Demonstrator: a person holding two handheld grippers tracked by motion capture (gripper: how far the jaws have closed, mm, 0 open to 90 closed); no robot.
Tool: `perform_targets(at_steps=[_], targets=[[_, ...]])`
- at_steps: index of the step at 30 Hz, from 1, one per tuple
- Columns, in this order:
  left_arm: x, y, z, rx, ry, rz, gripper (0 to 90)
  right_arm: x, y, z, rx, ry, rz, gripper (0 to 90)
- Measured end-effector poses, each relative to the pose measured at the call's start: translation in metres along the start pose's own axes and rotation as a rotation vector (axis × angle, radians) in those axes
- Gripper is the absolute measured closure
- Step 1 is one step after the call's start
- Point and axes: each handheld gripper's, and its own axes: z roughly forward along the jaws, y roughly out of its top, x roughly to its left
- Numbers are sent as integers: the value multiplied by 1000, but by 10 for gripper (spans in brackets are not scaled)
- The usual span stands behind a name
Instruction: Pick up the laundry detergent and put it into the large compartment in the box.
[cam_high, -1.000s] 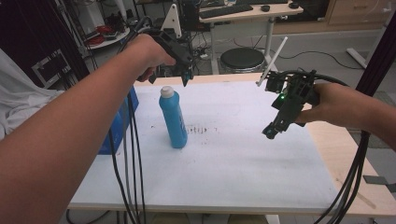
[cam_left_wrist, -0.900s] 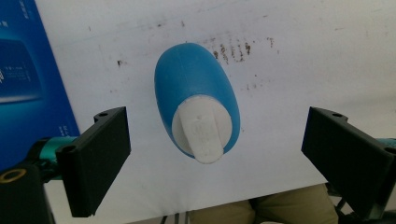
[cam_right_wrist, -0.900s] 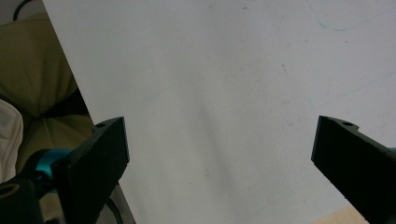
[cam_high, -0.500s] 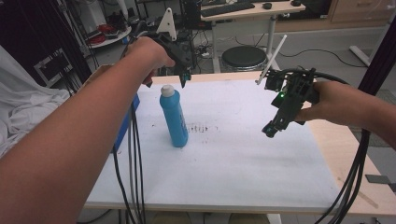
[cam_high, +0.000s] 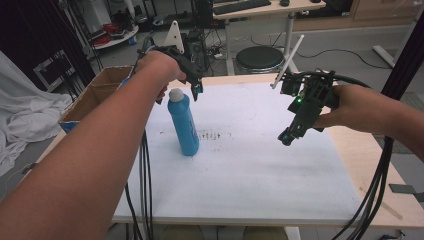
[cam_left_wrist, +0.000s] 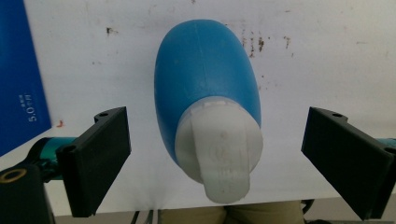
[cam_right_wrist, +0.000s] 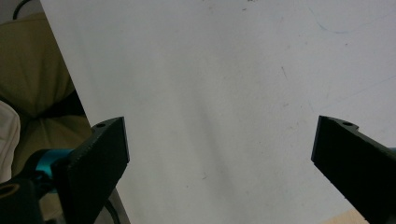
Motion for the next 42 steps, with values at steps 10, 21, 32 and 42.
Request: perform_targets(at_steps=[10, 21, 32, 42], targets=[[3, -2, 20, 11, -14, -42, 81, 0, 0, 1, 6, 0, 5, 31], [4, 0, 29, 11, -12, -49, 81, -1, 0, 2, 6, 1, 1, 32], [5, 0, 31, -1, -9, -53, 134, -2, 0, 4, 2, 6, -1, 32], [5, 1, 31, -8, -3, -51, 187, -2, 1, 4, -4, 7, -5, 32]])
